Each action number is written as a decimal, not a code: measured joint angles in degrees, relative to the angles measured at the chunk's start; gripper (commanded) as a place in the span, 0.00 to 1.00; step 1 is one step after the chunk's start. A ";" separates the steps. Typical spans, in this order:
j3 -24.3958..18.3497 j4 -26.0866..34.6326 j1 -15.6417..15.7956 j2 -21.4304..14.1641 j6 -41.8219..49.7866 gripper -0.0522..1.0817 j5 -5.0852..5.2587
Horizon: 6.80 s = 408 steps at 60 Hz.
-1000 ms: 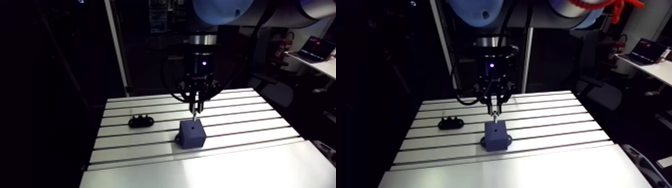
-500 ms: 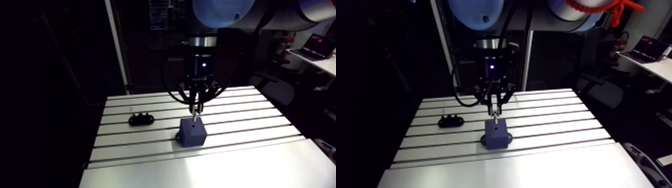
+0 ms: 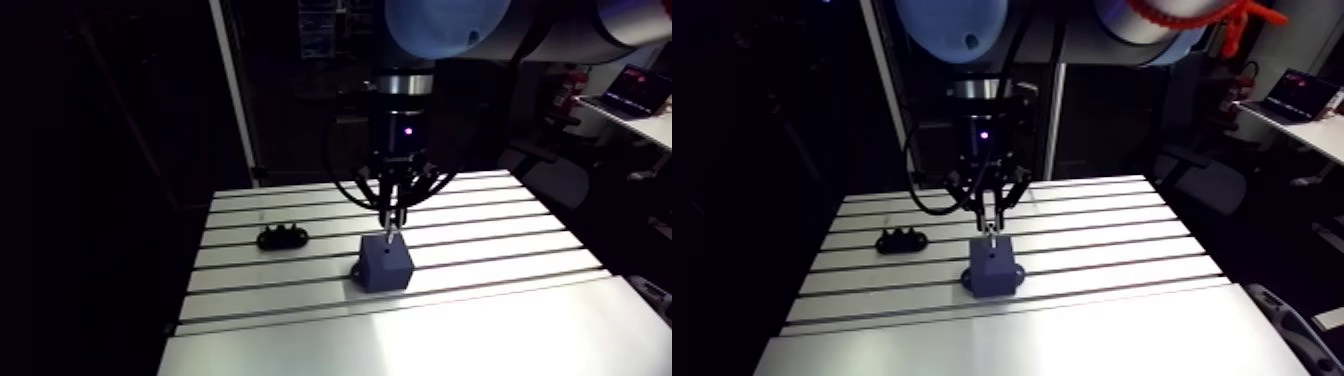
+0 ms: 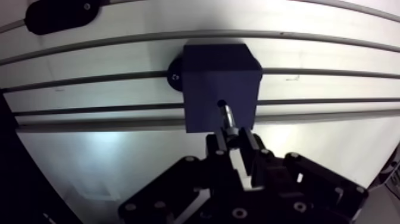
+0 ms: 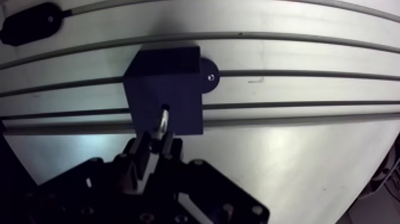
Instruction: Pick up the M10 bolt and insert it into the hole until fully seated.
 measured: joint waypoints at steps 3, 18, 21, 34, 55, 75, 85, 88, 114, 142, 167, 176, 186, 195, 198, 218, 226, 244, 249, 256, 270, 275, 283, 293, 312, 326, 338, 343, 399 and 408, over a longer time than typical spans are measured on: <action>0.03 -0.05 0.01 0.00 0.00 1.00 0.00; 0.41 -0.14 0.04 0.01 0.00 1.00 0.06; 0.53 -0.16 0.05 0.02 0.00 1.00 0.06; 1.06 -0.25 0.05 0.01 0.01 1.00 0.09; 1.46 -0.30 0.04 0.00 0.13 1.00 0.08; 1.60 -0.41 -0.01 -0.09 0.17 1.00 0.15; 1.81 -1.37 -0.03 -0.13 0.10 1.00 0.15; 1.87 -1.67 -0.03 -0.14 0.07 1.00 0.15; 2.05 -2.47 0.04 -0.11 -0.04 1.00 0.19; 2.50 -2.54 0.01 -0.08 -0.03 1.00 0.13; 2.95 -2.60 -0.16 -0.22 0.02 1.00 -0.07; 3.05 -2.62 -0.23 -0.32 0.05 1.00 -0.10; 3.08 -2.61 -0.28 -0.37 0.03 1.00 -0.12; 3.04 -2.63 -0.31 -0.48 0.01 1.00 -0.11; 3.02 -2.64 -0.32 -0.54 0.01 1.00 -0.11; 3.26 -2.63 -0.35 -0.68 0.04 1.00 -0.10; 3.46 -2.66 -0.36 -0.71 0.05 1.00 -0.10; 3.80 -2.74 -0.39 -0.76 0.10 1.00 -0.10; 3.85 -2.75 -0.40 -0.76 0.12 1.00 -0.10; 3.86 -2.76 -0.43 -0.75 0.13 1.00 -0.09; 3.48 -2.68 -0.46 -0.64 0.06 1.00 0.00; 3.08 -2.63 -0.46 -0.70 0.01 1.00 0.16; 2.38 -2.45 -0.43 -0.75 -0.09 1.00 0.32; 1.72 -2.10 -0.40 -0.77 -0.24 1.00 0.39; 0.90 0.21 -0.42 -0.50 -0.19 1.00 0.44; -0.25 2.32 -0.46 -0.02 -0.11 1.00 0.34; -1.44 3.98 -0.44 1.09 -0.08 1.00 0.21; -1.81 4.59 -0.42 1.61 -0.07 1.00 0.15; -2.37 5.26 -0.39 3.32 -0.09 1.00 -0.03; -2.37 5.24 -0.39 3.39 -0.10 1.00 0.02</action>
